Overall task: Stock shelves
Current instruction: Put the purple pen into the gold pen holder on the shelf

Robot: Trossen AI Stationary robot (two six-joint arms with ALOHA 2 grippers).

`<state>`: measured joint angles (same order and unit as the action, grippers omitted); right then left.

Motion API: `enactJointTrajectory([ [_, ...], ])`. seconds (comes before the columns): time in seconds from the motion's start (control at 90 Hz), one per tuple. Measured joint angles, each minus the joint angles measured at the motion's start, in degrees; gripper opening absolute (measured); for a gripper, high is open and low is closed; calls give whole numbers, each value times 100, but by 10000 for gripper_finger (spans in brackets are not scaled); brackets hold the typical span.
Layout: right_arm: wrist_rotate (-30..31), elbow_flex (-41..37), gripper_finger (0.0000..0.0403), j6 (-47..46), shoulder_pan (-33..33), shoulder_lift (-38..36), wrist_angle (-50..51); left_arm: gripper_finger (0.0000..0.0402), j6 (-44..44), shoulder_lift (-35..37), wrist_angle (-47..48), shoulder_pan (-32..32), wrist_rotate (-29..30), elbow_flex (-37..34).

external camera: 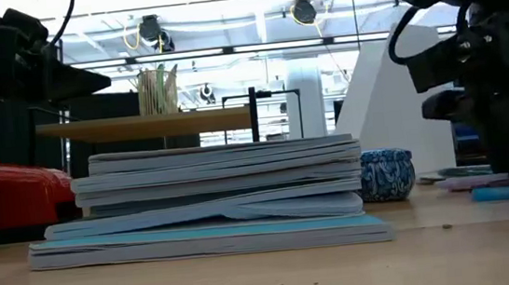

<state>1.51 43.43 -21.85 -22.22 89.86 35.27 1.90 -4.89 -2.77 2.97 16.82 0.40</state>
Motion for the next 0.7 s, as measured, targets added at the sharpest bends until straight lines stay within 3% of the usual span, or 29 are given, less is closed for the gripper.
enactJointTrajectory([
  [0.522,-174,285,3,-67,15,-629,142,22,1,0,-2,0,1,0],
  [0.7,-163,279,2,-631,15,-768,642,22,1,0,-2,1,2,0],
])
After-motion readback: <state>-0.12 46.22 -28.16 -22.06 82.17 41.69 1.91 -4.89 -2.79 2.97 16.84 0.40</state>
